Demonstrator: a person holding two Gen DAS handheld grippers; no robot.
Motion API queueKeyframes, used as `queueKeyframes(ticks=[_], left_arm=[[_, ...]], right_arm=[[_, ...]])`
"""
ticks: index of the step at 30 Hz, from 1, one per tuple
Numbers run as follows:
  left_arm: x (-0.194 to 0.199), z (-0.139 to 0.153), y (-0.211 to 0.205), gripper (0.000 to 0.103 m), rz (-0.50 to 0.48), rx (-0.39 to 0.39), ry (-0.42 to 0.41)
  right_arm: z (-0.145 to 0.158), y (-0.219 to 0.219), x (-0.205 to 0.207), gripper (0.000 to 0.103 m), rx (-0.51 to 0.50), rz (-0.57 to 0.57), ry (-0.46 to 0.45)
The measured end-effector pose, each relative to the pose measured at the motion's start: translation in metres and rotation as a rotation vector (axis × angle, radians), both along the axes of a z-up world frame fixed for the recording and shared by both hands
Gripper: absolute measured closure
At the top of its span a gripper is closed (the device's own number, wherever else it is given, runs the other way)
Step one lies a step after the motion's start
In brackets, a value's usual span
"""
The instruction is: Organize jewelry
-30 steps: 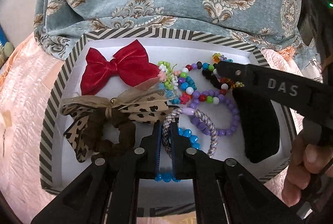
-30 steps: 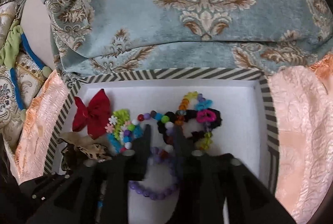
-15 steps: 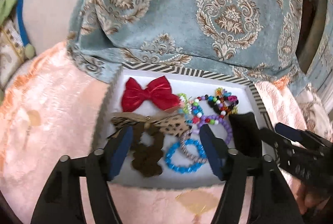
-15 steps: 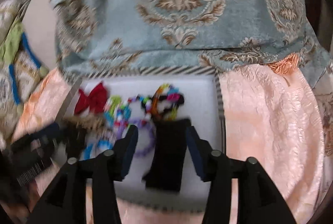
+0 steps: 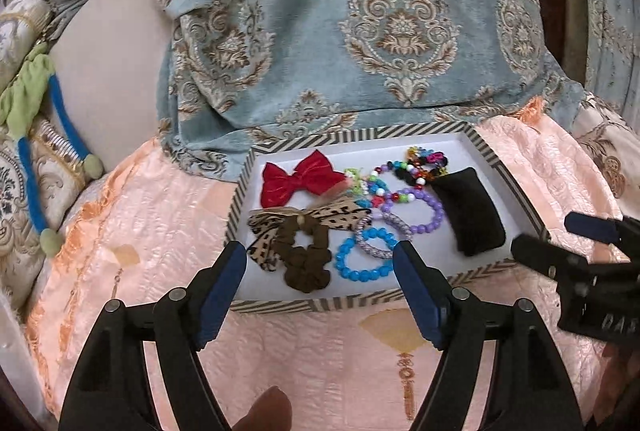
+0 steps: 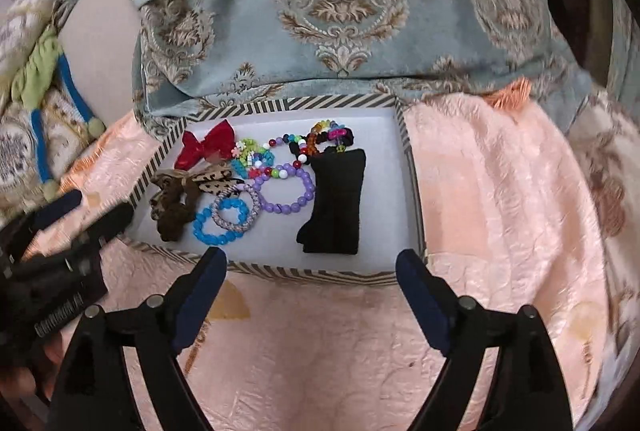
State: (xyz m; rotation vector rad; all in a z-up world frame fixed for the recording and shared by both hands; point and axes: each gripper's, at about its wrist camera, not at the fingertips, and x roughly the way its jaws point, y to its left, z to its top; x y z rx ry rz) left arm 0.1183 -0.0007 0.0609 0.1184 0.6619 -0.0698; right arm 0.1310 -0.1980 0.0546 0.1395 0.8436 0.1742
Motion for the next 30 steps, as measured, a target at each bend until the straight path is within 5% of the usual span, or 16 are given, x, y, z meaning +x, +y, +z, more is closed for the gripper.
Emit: queueKeyframes(ticks=[16,30], left_arm=[[-0.003,0.001,0.009,0.04,0.057,-0.109,-0.002],[-0.002,-0.006,0.003,0.039,0.045,-0.078,0.028]], right_arm=[[-0.002,-0.001,-0.001,0.014,-0.057,-0.015,-0.017],[-0.004,0.004,-0.003,0.014,-0.088,0.001,-0.023]])
